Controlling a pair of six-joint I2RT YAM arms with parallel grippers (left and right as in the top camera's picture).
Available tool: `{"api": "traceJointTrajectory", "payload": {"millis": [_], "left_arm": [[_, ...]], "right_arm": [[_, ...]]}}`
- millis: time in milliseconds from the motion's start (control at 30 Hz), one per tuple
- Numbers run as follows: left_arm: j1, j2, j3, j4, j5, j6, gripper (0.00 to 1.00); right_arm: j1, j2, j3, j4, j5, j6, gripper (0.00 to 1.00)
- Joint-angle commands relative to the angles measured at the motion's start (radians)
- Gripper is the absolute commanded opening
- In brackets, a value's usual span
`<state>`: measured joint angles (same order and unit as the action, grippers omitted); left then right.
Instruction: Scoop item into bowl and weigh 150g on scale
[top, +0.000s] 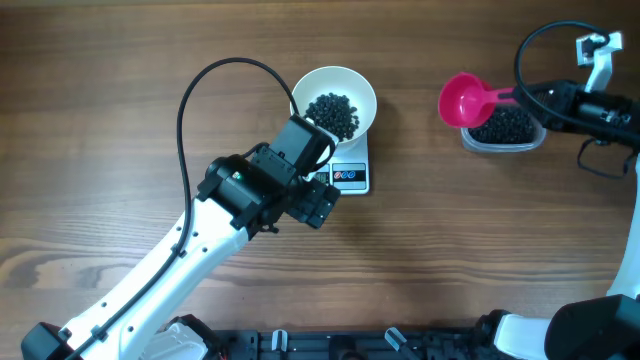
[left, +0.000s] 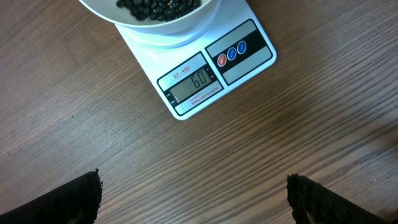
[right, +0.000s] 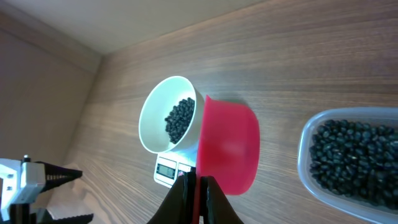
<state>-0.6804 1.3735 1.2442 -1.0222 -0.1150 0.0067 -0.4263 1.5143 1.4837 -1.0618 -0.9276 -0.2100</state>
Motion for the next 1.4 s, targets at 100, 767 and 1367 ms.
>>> {"api": "traceJointTrajectory", "payload": {"millis": [100, 767, 1367], "left_arm": [[0.004, 0.001, -0.009, 0.000, -0.017, 0.015, 1.00], [0.291, -0.117, -0.008, -0.034, 0.306, 0.400, 1.00], [0.293, -0.117, -0.008, -0.034, 0.313, 0.406, 1.00]], "right_arm": [[-0.002, -0.021, 0.016, -0.012, 0.015, -0.023, 0.04], [-0.002, -0.021, 0.016, -0.043, 0.016, -0.051, 0.04], [0.002, -0.021, 0.016, 0.021, 0.018, -0.051, 0.04]]}}
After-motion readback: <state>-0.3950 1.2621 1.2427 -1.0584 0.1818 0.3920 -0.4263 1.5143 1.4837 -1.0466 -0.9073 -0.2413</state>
